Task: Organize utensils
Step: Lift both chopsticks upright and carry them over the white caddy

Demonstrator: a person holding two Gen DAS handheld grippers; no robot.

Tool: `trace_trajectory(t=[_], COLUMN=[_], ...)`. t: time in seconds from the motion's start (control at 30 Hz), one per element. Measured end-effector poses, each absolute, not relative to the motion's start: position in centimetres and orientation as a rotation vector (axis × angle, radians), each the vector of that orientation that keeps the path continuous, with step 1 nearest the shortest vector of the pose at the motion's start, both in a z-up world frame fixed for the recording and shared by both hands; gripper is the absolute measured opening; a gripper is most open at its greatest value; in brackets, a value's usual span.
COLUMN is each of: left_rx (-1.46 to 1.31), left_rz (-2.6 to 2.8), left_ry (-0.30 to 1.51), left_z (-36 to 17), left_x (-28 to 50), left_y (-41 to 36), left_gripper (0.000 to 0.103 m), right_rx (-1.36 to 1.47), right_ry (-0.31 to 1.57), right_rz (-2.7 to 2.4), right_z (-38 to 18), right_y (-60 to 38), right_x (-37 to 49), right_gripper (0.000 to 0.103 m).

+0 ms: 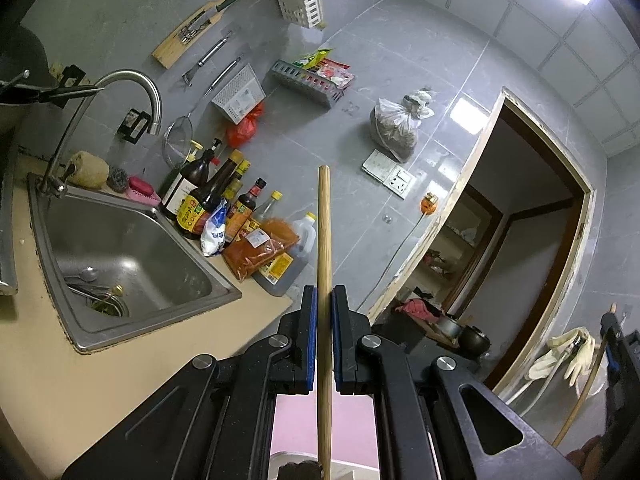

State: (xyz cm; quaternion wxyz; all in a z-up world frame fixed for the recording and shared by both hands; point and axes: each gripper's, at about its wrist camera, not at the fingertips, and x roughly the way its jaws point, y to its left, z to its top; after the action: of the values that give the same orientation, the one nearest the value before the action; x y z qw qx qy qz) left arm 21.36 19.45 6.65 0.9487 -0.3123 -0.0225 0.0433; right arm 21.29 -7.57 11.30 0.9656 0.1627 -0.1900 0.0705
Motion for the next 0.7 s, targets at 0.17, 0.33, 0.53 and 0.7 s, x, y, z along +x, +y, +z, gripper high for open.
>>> trace_trajectory(t=[0.17,0.33,0.53,0.7], left_rx=[-0.599,-0.574,-0.557,-0.539], left_rz=[0.100,0.101,0.092,0.089], left_ry=[-0.051,-0.040,-0.033,-0.031], left_z=[6.3,5.9,5.6,5.3], left_x=[21.3,21.4,21.4,21.4], left_y=[18.8,18.3,17.9,17.6], left_gripper=[0.005,0.005,0.005,0.005], right_rx=[0.229,0.172,0.111,0.060], right_ry=[-0.424,-0.474,-0.505,-0.498], right_rz=[0.092,0.076,0.045,0.027], right_z=[11.0,11.2,11.3,11.5], right_y=[-5.7,-4.4,-3.2,-2.3], right_x=[20.7,20.0,19.5,19.7], right_gripper=[0.007,0.007,0.007,0.007])
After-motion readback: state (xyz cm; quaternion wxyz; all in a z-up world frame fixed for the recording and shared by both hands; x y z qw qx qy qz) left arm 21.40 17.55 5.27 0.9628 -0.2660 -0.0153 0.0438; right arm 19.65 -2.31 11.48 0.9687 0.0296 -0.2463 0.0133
